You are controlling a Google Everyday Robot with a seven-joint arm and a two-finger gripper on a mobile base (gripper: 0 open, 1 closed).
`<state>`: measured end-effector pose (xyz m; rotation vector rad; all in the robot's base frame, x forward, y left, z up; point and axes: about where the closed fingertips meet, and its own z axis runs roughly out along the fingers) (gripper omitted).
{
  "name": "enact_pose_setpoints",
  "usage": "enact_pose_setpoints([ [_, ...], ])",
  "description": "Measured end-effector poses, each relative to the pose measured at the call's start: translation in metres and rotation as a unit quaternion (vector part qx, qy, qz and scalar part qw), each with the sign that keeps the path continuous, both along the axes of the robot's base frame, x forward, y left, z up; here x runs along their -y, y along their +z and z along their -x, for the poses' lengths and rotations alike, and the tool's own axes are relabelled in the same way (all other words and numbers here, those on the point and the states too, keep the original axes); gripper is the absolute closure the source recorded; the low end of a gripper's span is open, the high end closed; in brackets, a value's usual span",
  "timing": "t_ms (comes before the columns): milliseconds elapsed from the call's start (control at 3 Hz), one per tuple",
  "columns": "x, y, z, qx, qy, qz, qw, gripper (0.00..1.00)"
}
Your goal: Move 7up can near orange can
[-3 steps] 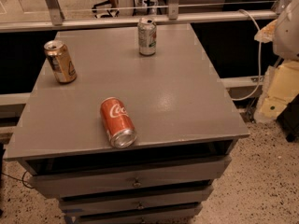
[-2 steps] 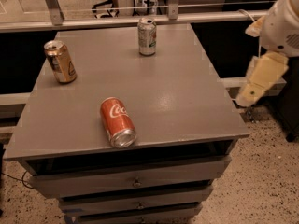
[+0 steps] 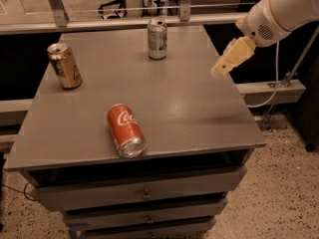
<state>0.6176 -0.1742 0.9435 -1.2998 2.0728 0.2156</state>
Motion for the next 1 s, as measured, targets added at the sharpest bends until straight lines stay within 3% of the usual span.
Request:
enact_pose_setpoints([
  [333, 0.000, 0.000, 0.000, 0.000, 0.000, 0.001, 1.0000, 0.00],
  [667, -0.001, -0.004, -0.006, 0.009, -0.027, -0.039, 0.9988, 0.00],
  [1000, -0.014, -0.018, -0.037, 0.031, -0.060, -0.118, 0.9908, 0.00],
])
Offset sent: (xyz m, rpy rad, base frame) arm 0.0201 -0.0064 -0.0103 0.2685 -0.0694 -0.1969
